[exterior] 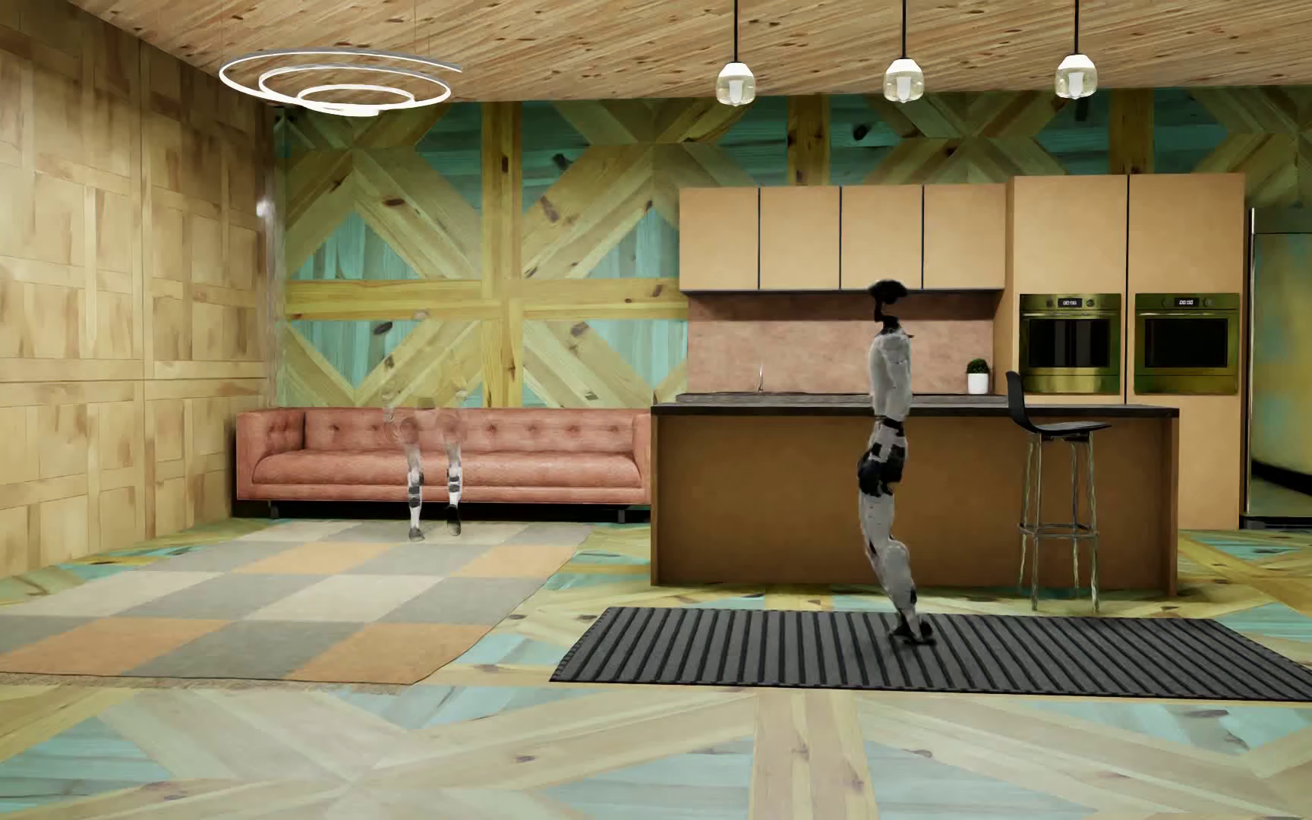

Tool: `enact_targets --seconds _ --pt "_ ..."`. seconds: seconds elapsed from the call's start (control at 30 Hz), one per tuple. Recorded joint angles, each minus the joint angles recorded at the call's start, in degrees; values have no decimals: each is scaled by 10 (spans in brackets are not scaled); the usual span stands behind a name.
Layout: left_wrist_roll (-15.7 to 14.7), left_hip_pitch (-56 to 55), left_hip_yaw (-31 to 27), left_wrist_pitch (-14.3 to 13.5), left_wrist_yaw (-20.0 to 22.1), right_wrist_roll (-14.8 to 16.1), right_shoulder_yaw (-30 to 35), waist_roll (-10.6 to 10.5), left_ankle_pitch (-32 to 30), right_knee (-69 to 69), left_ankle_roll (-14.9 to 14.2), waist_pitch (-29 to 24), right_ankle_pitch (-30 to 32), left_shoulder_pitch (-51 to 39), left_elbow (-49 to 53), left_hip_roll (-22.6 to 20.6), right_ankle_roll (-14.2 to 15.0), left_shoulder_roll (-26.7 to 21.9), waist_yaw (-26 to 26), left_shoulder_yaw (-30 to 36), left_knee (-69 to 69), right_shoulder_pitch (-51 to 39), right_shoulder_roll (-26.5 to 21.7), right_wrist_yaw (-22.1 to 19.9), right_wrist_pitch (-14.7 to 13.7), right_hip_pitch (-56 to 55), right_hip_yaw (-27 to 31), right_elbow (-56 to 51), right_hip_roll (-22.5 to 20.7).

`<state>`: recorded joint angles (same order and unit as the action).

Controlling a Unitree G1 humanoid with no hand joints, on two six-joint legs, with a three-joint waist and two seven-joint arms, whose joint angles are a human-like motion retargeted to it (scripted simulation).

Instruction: Go to the sofa

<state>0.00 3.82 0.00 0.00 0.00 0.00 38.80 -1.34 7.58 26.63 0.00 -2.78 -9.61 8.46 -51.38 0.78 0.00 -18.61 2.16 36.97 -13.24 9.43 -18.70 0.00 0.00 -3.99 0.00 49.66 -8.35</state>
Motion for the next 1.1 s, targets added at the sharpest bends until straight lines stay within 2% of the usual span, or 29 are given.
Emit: enact_targets --seconds 0.03,0.07,0.1,0.13,0.17,0.2,0.23,0.3,0.33,0.47,0.53,0.57,0.6,0.63,0.7,0.73,0.77,0.8,0.83,0.87,0.9,0.93,0.97,1.0,1.07,1.1 --pt "0 -15 0 0 0 0 3 -1 14 8 0 2 9 4 -7 2 0 -1 -15 -38 -13 -5 1 0 0 -14 0 1 -6" --pt "0 7 0 0 0 0 1 -8 43 15 0 10 5 22 -5 3 0 1 18 -55 37 7 -1 0 0 -9 0 -5 -14" --pt "0 -23 0 0 0 0 3 -2 115 21 0 1 12 19 -3 -1 0 -3 -3 -42 -152 0 -3 0 0 -12 0 -10 -10" --pt "0 -50 0 0 0 0 6 -2 129 30 0 -4 7 26 -3 0 0 -3 -1 -46 -191 -1 -4 0 0 -9 0 -19 -13" --pt "0 -89 0 0 0 0 -10 -7 124 21 0 -13 -24 32 2 7 0 -4 7 -43 -261 0 -7 0 0 8 0 -35 -19" --pt "0 -114 0 0 0 0 15 -15 109 25 0 -32 -39 37 -12 16 0 4 8 -55 -329 -10 -16 0 0 36 0 -37 -26" --pt "0 -154 0 0 0 0 20 -15 102 25 0 -43 -48 38 -12 16 0 8 21 -48 -394 -22 -22 0 0 50 0 -41 -18" --pt "0 -222 0 0 0 0 10 0 96 8 0 -32 -81 59 -10 18 0 4 79 -46 -395 -40 -15 0 0 67 0 -34 -3" --pt "0 -235 0 0 0 0 8 -1 87 -11 0 -38 -100 71 -12 22 0 2 91 -38 -354 -45 -15 0 0 103 0 -45 -1" --pt "0 -334 0 0 0 0 -18 3 -20 -38 0 -42 -196 84 -52 31 0 0 128 -51 -239 -77 -20 0 0 192 0 -67 13" --pt "0 -358 0 0 0 0 -18 3 -15 -37 0 -47 -203 87 -62 35 0 0 149 -57 -224 -87 -22 0 0 227 0 -61 21" --pt "0 -366 0 0 0 0 -22 5 -19 -38 0 -46 -192 91 -61 36 0 -2 162 -55 -252 -83 -17 0 0 244 0 -51 29" --pt "0 -379 0 0 0 0 3 12 -18 -23 0 -45 -166 90 -62 33 0 -7 177 -48 -301 -81 -20 0 0 249 0 -42 41" --pt "0 -382 0 0 0 0 3 27 -3 3 0 -43 -114 83 -73 22 0 -8 184 -33 -338 -71 -10 0 0 246 0 -20 60" --pt "0 -339 0 0 0 0 -1 26 46 135 0 -34 57 79 -72 7 0 -5 172 -54 -376 -23 -4 0 0 212 0 -16 74" --pt "0 -307 0 0 0 0 24 26 66 238 0 -41 129 72 -70 -10 0 -2 140 -66 -372 -16 -8 0 0 167 0 -11 76" --pt "0 -285 0 0 0 0 18 23 90 371 0 -39 137 62 -53 -19 0 4 122 -71 -368 -1 -14 0 0 89 0 -20 78" --pt "0 -231 0 0 0 0 43 16 102 463 0 -45 127 56 -36 -22 0 2 101 -69 -346 4 -15 0 0 34 0 -1 74" --pt "0 -185 0 0 0 0 14 4 103 503 0 -52 125 47 -11 -22 0 4 54 -80 -315 18 -10 0 0 -25 0 4 58" --pt "0 -139 0 0 0 0 1 -5 107 488 0 -51 128 36 14 -21 0 1 17 -75 -281 36 -16 0 0 -84 0 -7 50" --pt "0 -77 0 0 0 0 -3 -16 111 413 0 -54 163 34 31 -14 0 0 -18 -91 -240 48 -17 0 0 -121 0 2 39" --pt "0 -18 0 0 0 0 29 -23 114 305 0 -60 222 30 62 -8 0 -8 -44 -96 -201 53 -25 0 0 -144 0 9 31" --pt "0 19 0 0 0 0 29 -28 128 198 0 -57 252 21 78 -2 0 -11 -70 -105 -184 62 -29 0 0 -173 0 8 33" --pt "0 55 0 0 0 0 26 -29 150 96 0 -52 215 9 94 0 0 -18 -91 -106 -165 74 -32 0 0 -193 0 3 34" --pt "0 119 0 0 0 0 30 -31 196 -12 0 -40 -46 -17 103 -1 0 -27 -103 -111 -151 86 -29 0 0 -214 0 21 33" --pt "0 134 0 0 0 0 42 -32 205 -5 0 -38 -75 -22 97 0 0 -24 -120 -126 -160 88 -29 0 0 -228 0 25 40"
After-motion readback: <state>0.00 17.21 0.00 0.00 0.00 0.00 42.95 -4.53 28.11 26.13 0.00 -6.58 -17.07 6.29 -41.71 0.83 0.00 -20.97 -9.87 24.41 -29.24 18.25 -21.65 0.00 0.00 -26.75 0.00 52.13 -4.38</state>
